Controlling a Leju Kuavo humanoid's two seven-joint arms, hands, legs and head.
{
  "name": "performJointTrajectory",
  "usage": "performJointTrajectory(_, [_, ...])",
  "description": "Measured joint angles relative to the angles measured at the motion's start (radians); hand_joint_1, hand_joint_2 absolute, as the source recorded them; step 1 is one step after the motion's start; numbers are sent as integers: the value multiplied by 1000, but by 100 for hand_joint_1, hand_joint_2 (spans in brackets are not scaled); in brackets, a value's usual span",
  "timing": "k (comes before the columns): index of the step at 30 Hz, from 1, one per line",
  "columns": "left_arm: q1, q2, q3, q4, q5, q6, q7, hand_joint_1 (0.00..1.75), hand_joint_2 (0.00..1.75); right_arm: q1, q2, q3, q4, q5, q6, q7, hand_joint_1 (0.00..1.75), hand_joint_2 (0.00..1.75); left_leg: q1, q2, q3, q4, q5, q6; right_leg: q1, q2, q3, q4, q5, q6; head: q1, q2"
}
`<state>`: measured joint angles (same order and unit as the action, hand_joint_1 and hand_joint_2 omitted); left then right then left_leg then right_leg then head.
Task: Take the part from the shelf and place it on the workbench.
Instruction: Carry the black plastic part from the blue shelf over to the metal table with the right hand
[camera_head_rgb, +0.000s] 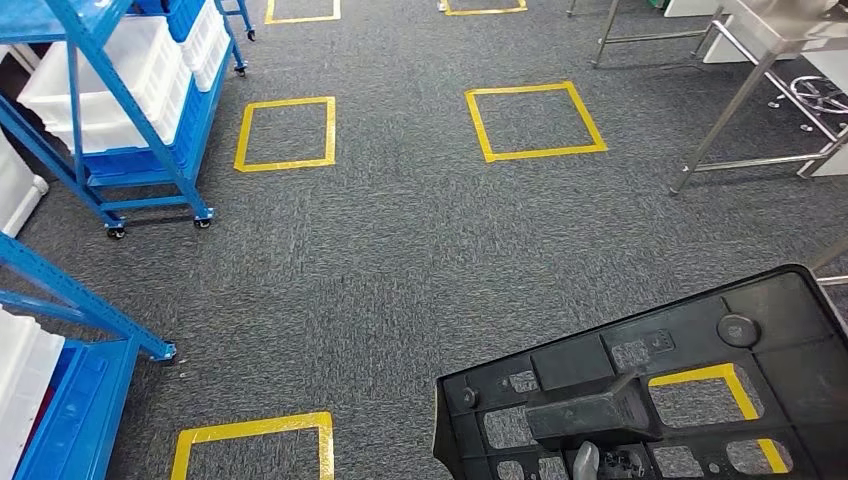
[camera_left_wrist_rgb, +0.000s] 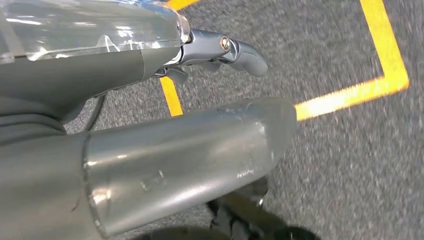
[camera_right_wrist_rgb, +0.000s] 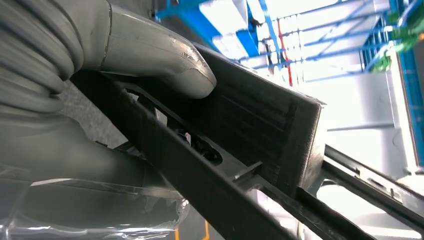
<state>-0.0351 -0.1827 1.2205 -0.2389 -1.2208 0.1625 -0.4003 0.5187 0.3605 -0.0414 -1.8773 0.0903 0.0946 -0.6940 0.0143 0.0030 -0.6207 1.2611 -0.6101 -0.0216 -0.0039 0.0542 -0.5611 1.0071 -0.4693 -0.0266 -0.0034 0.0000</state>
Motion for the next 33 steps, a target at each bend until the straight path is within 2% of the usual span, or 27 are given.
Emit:
performJointTrajectory(1, [1,-2,0,0,2,-4,4,0,0,2,0,0,-2,0,3,0,175,175,4,-10,27,-66,42,-2,-2,15,0,5,-2,3,0,0])
performJointTrajectory(3, [0,-3,1,-1,7,-17,11,0,0,2,0,1,-4,4,12,0,175,175,10,-51,77,-187,92,-2,-2,41,-6,20,-8,14,0,0])
performJointTrajectory(4, [-1,-2,1,-1,8,-22,12,0,0,1,0,3,-4,6,14,0,175,175,11,-65,89,-216,98,1,-2,50,-11,25,-9,20,0,0])
performJointTrajectory(5, [-3,-2,1,-1,9,-25,12,0,0,1,0,4,-4,8,15,0,175,175,9,-70,91,-223,94,6,-2,60,-15,27,-9,27,0,0])
performJointTrajectory(7, [-7,1,2,-1,13,-30,15,0,0,2,0,5,-4,10,18,0,175,175,5,-49,92,-228,101,21,-6,69,-21,28,-6,38,0,0])
performJointTrajectory(8, [-8,3,2,-1,16,-33,17,0,0,2,0,5,-4,10,20,0,175,175,5,-38,93,-231,104,29,-6,53,-26,36,-11,43,2,0])
performJointTrajectory(9, [-9,5,3,-2,21,-36,18,0,0,1,0,5,-4,11,23,0,175,175,6,-26,93,-235,108,36,-5,27,-39,61,-29,47,6,0])
performJointTrajectory(11, [-8,9,6,-3,26,-41,20,0,0,-4,0,5,-3,12,28,0,175,175,3,-1,91,-238,110,43,-3,-30,-90,169,-90,52,12,0])
performJointTrajectory(12, [-8,11,8,-3,27,-42,20,0,0,-6,0,5,-3,13,30,0,175,175,1,13,90,-238,110,45,-4,-42,-122,234,-119,55,13,0])
performJointTrajectory(13, [-7,13,10,-4,27,-42,20,0,0,-8,0,4,-2,13,31,0,175,175,-1,27,89,-238,109,45,-5,-47,-145,282,-135,55,13,0])
performJointTrajectory(14, [-7,13,11,-4,27,-43,19,0,0,-8,0,4,-1,13,32,0,175,175,-3,41,90,-238,108,46,-5,-49,-152,298,-132,55,13,0])
performJointTrajectory(15, [-8,14,11,-4,27,-43,19,0,0,-8,0,4,0,14,33,0,175,175,-4,54,91,-238,106,46,-5,-51,-139,275,-110,52,13,0])
performJointTrajectory(16, [-10,14,12,-4,27,-44,18,0,0,-8,0,3,0,14,33,0,175,175,-5,66,94,-238,104,45,-2,-60,-108,217,-77,47,13,0])
performJointTrajectory(18, [-11,13,12,-4,27,-47,15,0,0,-10,0,3,0,14,35,0,175,175,-8,86,101,-238,98,40,11,-112,-35,80,-28,31,13,0])
performJointTrajectory(19, [-12,12,12,-4,26,-49,14,0,0,-11,0,3,0,15,37,0,175,175,-9,95,104,-238,96,37,18,-132,-15,39,-18,24,14,0])
performJointTrajectory(20, [-13,12,13,-4,26,-50,13,0,0,-12,0,3,0,16,38,0,175,175,-10,105,106,-238,94,33,25,-143,-8,22,-18,18,14,0])
performJointTrajectory(22, [-16,12,13,-4,26,-51,11,0,0,-11,0,1,0,17,39,-1,175,175,-12,126,112,-243,91,24,25,-118,-9,15,-14,10,15,0])
performJointTrajectory(23, [-18,12,14,-5,26,-52,11,0,0,-10,0,0,0,18,39,-1,175,175,-12,123,114,-239,85,19,21,-106,-5,7,-10,6,14,0])
performJointTrajectory(25, [-19,12,15,-5,26,-52,10,0,0,-12,1,0,-1,18,39,-1,175,175,-10,76,93,-181,45,11,11,-80,3,-8,0,-4,10,0])
performJointTrajectory(26, [-18,13,16,-6,26,-53,9,0,0,-13,2,0,0,18,39,-1,175,175,-7,42,67,-121,14,8,9,-68,4,-11,2,-6,8,0])
performJointTrajectory(27, [-16,13,17,-6,26,-53,9,0,0,-14,2,0,0,18,40,-1,175,175,-5,19,32,-52,-17,6,8,-54,4,-10,2,-8,6,0])
performJointTrajectory(28, [-14,13,18,-6,26,-53,9,0,0,-14,2,0,0,18,40,-1,175,175,-4,8,1,7,-36,4,8,-39,4,-9,2,-9,6,0])
performJointTrajectory(29, [-12,13,18,-6,26,-53,9,0,0,-14,2,-1,1,19,40,0,175,175,-3,4,-19,38,-35,2,8,-23,4,-8,2,-9,5,0])
performJointTrajectory(30, [-11,14,19,-6,26,-53,9,0,0,-14,2,-1,2,19,40,0,175,175,-2,2,-21,28,-13,1,7,-8,5,-5,0,-7,5,0])
performJointTrajectory(31, [-11,14,19,-6,26,-53,9,0,0,-14,2,-2,2,19,40,0,175,175,-1,-3,-5,-20,26,0,5,8,6,-1,-2,-5,5,0])
performJointTrajectory(32, [-11,15,20,-6,26,-53,9,0,0,-14,2,-2,3,19,40,0,175,175,1,-19,21,-91,67,-1,3,22,5,5,-5,-1,5,0])
performJointTrajectory(33, [-11,15,20,-7,26,-53,9,0,0,-14,2,-2,3,19,40,0,175,175,4,-45,47,-157,96,-1,3,35,2,13,-9,5,4,0])
